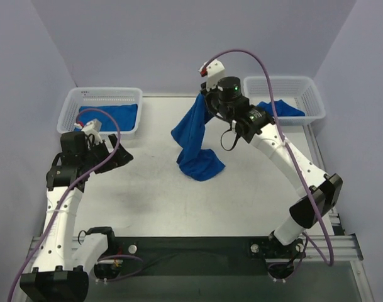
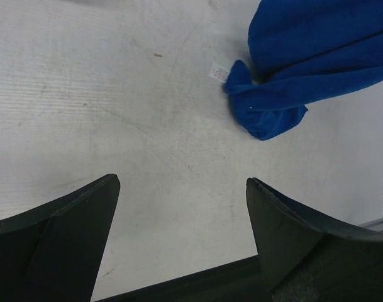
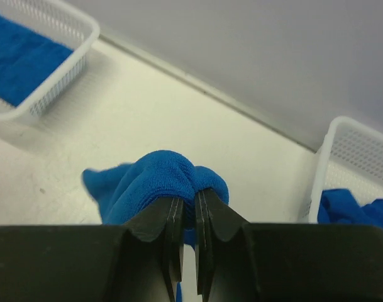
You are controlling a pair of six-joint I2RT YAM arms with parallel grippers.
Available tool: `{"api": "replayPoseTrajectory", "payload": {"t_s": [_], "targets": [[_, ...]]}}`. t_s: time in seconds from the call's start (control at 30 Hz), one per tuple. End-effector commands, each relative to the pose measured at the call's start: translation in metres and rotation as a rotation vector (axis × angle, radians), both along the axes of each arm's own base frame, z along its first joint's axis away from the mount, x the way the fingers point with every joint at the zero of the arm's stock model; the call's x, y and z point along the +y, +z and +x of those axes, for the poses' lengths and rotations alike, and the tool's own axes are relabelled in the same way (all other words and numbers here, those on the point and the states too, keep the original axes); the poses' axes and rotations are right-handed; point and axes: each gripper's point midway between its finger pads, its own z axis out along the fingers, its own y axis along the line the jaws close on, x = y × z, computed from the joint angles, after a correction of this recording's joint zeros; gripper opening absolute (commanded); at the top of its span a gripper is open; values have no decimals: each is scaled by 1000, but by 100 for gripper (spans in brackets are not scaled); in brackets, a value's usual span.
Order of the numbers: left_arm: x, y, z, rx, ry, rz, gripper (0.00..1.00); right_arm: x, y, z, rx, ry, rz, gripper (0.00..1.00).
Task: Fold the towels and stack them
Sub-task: Move the towel to the center of the board
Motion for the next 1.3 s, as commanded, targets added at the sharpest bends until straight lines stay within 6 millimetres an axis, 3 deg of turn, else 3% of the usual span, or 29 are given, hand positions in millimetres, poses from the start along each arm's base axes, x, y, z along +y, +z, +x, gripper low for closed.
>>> {"api": "replayPoseTrajectory", "payload": {"t_s": [0.0, 0.03, 0.13, 0.17, 0.27, 0.33, 0.4, 0.43, 0.47, 0.5, 0.53, 0.57, 0.6, 0.63, 0.67, 0.7, 0.77, 0.83, 0.87, 0.9, 0.93, 1.0, 1.07, 1.13, 1.27], "targets": [[-9, 13, 6, -35, -20, -46, 93, -23, 94, 24, -220, -78, 36, 0], [-9, 13, 8, -33, -20, -48, 93, -23, 122, 31, -276, -91, 51, 0], [-8, 22, 11, -53, -12, -46, 93, -29, 167, 37, -390, -118, 28, 0], [-8, 24, 11, -58, -13, -49, 93, -31, 193, 36, -450, -124, 46, 0], [-9, 31, 10, -72, -6, -59, 93, -31, 227, 28, -547, -103, 44, 0], [-9, 33, 8, -83, -4, -61, 93, -22, 238, 14, -580, -55, 33, 0], [-8, 30, 6, -81, -2, -57, 93, -4, 217, 6, -557, 20, -22, 0], [-8, 27, 5, -74, -2, -56, 93, 6, 216, -11, -560, 62, -26, 0], [-8, 25, 3, -74, -1, -55, 93, 11, 204, -16, -543, 86, -71, 0], [-8, 22, 3, -66, 2, -59, 93, 24, 164, -18, -479, 127, -132, 0], [-8, 20, 1, -61, 5, -62, 93, 30, 157, -35, -469, 142, -145, 1], [-8, 13, 0, -44, 8, -63, 93, 37, 134, -43, -430, 161, -178, 1], [-8, 9, -1, -33, 14, -64, 93, 44, 84, -50, -351, 187, -246, 2], [-8, 5, -3, -25, 17, -65, 93, 32, 67, -59, -321, 124, -283, 2], [-8, -1, -5, -10, 18, -66, 93, 46, 46, -81, -294, 146, -307, 2], [-8, -4, -6, -2, 18, -67, 93, 41, -6, -93, -214, 124, -376, 0], [-9, -14, -10, 23, 23, -74, 93, 31, -34, -133, -198, 61, -462, 0], [-10, -22, -12, 52, 23, -85, 93, 17, -77, -165, -91, 5, -441, 0], [-12, -25, -13, 67, 26, -97, 93, 0, -105, -184, 7, 6, -492, 0], [-14, -32, -15, 91, 19, -102, 93, 2, -121, -204, 105, -31, -364, 0], [-17, -36, -15, 102, 11, -103, 93, -10, -145, -219, 195, -21, -352, 0], [-15, -41, -14, 113, 26, -88, 93, -12, -177, -251, 370, 56, -310, 3], [-27, -42, -16, 119, -12, -75, 93, -23, -201, -270, 478, 33, -260, 7], [-30, -45, -13, 133, -5, -57, 93, -26, -216, -290, 592, 46, -235, 20], [-63, -49, -8, 131, -68, -44, 93, -40, -241, -323, 773, 48, -249, 45]]}}
